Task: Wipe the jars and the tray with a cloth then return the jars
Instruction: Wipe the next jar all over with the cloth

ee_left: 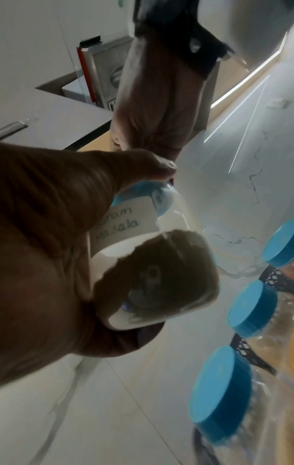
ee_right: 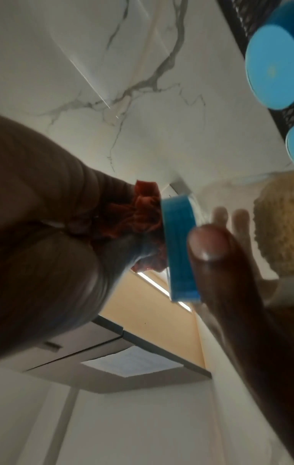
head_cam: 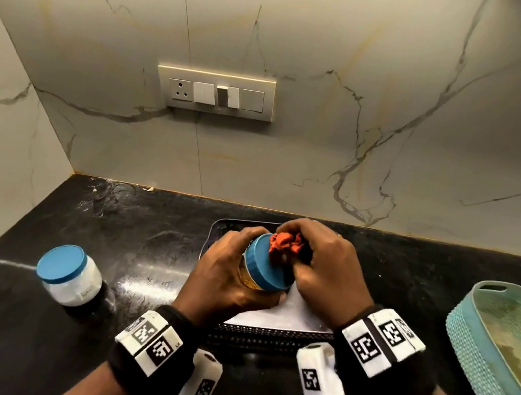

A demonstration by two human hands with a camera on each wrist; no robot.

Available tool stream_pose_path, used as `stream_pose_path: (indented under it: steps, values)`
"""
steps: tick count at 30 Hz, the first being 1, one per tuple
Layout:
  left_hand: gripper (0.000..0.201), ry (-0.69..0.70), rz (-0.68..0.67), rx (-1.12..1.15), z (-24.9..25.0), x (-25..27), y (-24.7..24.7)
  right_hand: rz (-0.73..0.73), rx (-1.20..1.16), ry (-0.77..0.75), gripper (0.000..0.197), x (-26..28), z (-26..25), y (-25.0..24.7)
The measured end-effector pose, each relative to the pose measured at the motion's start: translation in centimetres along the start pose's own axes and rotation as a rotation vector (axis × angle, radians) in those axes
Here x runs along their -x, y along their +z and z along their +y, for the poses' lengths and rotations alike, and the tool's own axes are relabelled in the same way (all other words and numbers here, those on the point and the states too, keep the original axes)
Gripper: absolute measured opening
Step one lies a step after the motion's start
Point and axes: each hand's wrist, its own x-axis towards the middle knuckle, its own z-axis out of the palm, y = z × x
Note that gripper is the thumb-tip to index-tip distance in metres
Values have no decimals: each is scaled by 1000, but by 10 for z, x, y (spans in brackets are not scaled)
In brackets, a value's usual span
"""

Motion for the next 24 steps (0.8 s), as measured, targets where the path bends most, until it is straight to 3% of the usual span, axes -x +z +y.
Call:
stream_pose_path:
  steps: [6,8,13,19,24]
  values:
    - [77,-6,-9,-49,7,-6,-10,-86,-63,-138,56,8,-22,-3]
    - [77,-15,-1,-52,9,-7,-11,-128,-97,-122,59,7,-21,-9]
    - [80,17,15,-40,16,-10,-3,-23,-111,-42,50,-7,-12,-15]
    - [82,39,-97,-277,17,-18,-9,-101,-21,-170,54,-3,-13,-22]
    - [83,8,-75,-247,21,-20,-11,-151,-57,-235,55,5,-8,-26]
